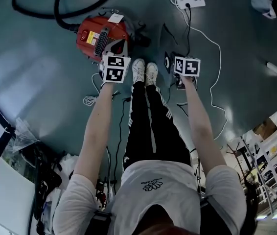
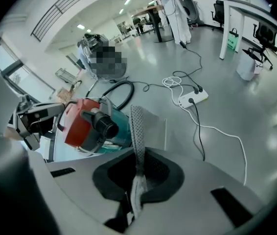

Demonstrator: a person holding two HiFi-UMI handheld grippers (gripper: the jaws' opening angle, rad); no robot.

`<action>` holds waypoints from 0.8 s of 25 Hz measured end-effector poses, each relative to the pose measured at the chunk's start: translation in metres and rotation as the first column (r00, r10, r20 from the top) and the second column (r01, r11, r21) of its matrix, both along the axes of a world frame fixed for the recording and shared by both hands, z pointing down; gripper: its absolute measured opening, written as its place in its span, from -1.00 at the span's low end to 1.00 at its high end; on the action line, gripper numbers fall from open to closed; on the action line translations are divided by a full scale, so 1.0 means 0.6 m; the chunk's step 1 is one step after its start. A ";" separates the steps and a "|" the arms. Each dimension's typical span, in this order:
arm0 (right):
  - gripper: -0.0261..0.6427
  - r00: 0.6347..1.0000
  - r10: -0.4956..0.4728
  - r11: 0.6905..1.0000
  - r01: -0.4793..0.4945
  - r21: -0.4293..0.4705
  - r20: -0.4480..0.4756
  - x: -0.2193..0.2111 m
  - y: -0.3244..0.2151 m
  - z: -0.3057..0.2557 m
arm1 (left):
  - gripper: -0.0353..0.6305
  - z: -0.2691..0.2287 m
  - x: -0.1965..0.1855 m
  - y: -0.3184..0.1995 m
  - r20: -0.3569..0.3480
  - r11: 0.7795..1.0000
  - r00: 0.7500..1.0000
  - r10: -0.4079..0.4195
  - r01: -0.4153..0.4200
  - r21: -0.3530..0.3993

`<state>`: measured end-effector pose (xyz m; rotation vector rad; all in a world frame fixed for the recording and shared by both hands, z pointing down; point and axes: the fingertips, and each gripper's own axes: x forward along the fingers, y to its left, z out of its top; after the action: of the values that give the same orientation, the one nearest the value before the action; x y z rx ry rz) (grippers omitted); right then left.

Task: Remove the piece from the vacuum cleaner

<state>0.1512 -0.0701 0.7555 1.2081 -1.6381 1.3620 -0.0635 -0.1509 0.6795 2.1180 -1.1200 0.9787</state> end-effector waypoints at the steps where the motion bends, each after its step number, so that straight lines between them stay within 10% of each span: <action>1: -0.86 1.000 -0.004 1.000 0.004 0.015 0.004 -0.007 -0.003 -0.023 | -0.88 -0.019 0.003 0.005 -0.009 1.000 1.000 -0.011 0.011 0.000; 12: -0.86 0.996 0.056 0.970 -0.070 0.234 0.067 0.002 -0.022 -0.366 | -0.88 -0.334 0.030 0.017 -0.135 0.983 0.987 -0.092 0.111 0.144; 20: -0.86 0.995 0.039 0.924 -0.071 0.376 0.091 -0.024 -0.037 -0.549 | -0.88 -0.549 0.041 -0.008 -0.268 0.930 0.960 -0.082 0.170 0.325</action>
<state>0.1369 -0.0925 0.4264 1.4420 -2.0051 1.1712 -0.0386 -0.1557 0.3502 2.3255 -1.3545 0.4599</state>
